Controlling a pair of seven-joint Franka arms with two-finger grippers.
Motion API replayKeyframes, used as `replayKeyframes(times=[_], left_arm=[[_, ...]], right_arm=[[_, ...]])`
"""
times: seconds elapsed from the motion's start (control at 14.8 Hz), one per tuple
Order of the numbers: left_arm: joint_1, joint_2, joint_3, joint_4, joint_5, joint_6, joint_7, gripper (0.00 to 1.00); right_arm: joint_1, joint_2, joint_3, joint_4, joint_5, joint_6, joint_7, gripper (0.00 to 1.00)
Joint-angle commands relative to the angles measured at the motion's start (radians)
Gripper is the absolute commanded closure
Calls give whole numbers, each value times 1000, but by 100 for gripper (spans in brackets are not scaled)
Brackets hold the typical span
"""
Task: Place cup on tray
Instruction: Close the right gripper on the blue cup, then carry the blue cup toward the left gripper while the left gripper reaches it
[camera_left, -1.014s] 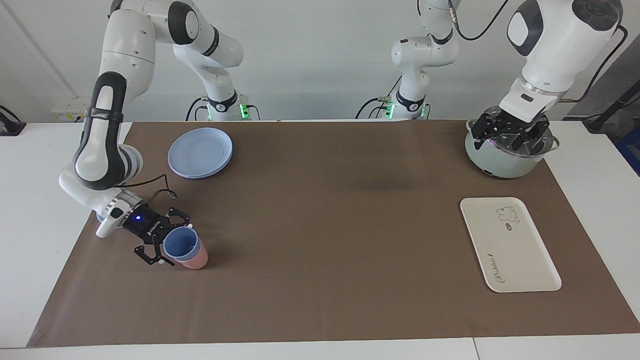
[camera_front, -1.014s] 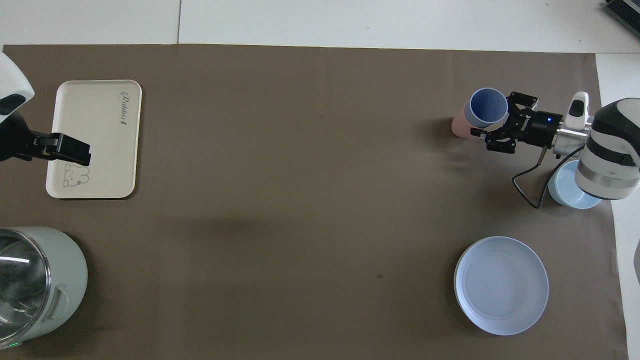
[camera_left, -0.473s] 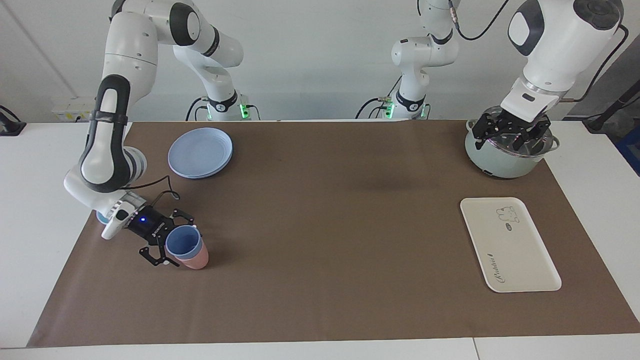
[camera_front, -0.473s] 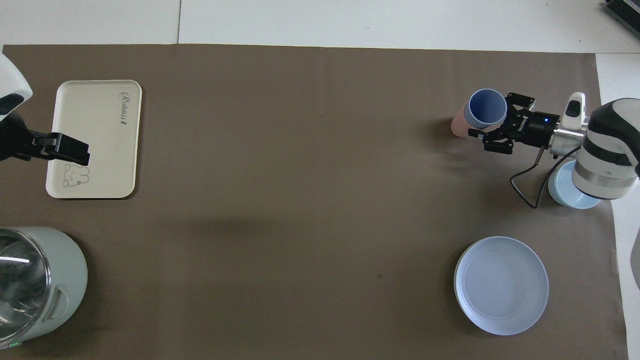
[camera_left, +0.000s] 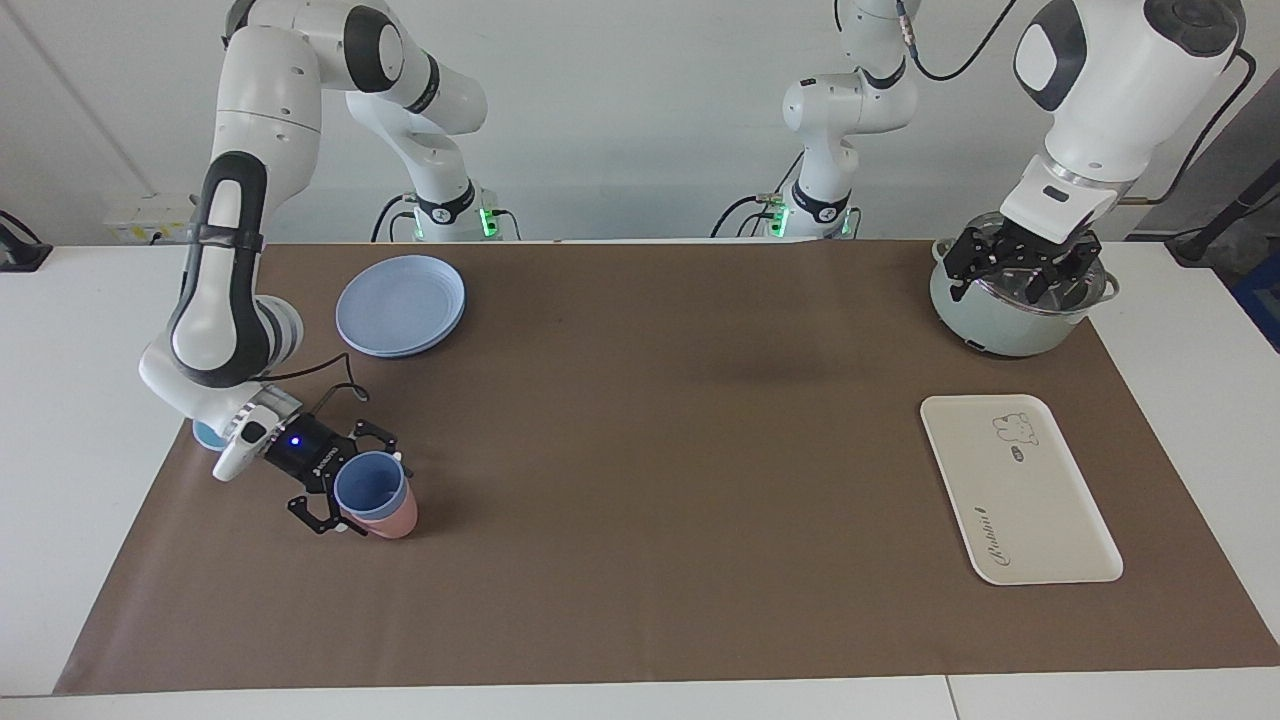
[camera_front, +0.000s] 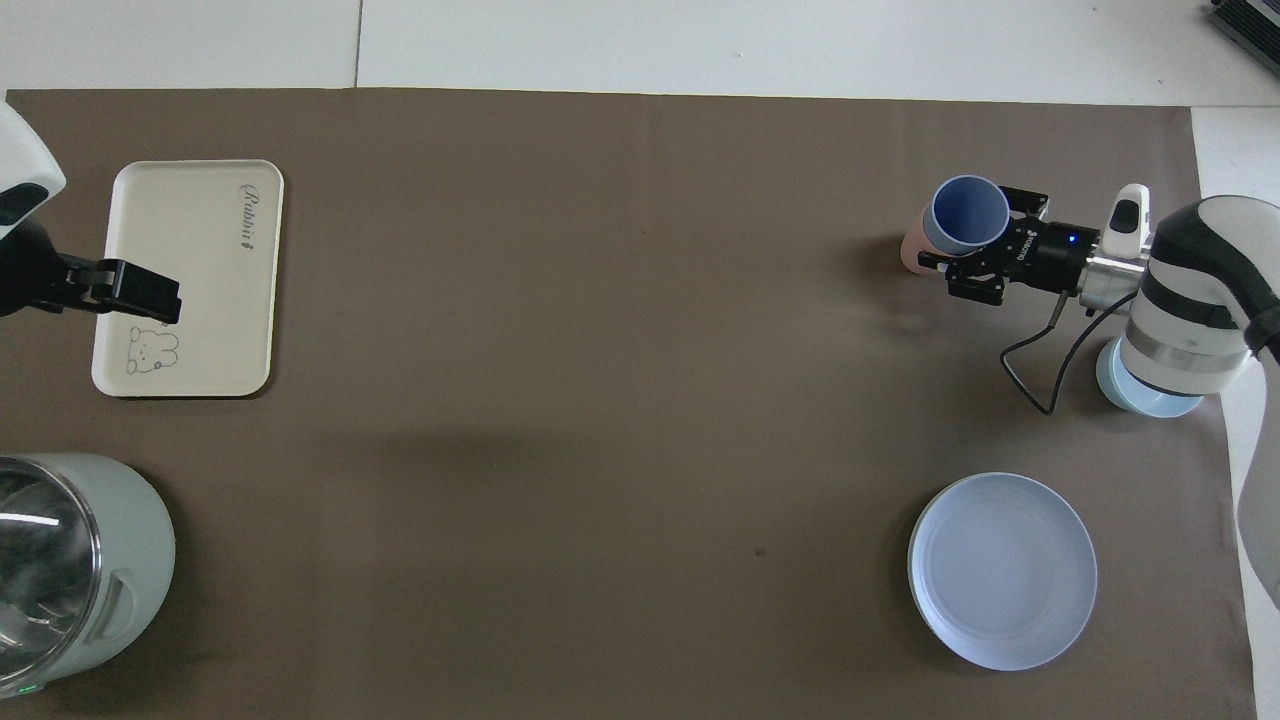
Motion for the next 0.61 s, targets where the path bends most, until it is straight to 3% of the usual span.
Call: replayKeyframes(times=[0.0, 0.34, 0.41, 0.54], left_arm=[[-5, -28, 2, -37, 17, 41, 5, 0], [-5, -27, 2, -35, 17, 58, 0, 0], [-5, -25, 2, -35, 17, 58, 0, 0], [-7, -22, 2, -32, 17, 70, 3, 0]], right_arm=[[-3, 3, 3, -6, 34, 26, -39, 100], [20, -46, 3, 3, 8, 30, 99, 100], [43, -78, -2, 3, -25, 37, 172, 100], [75, -147, 3, 5, -210, 90, 382, 100]])
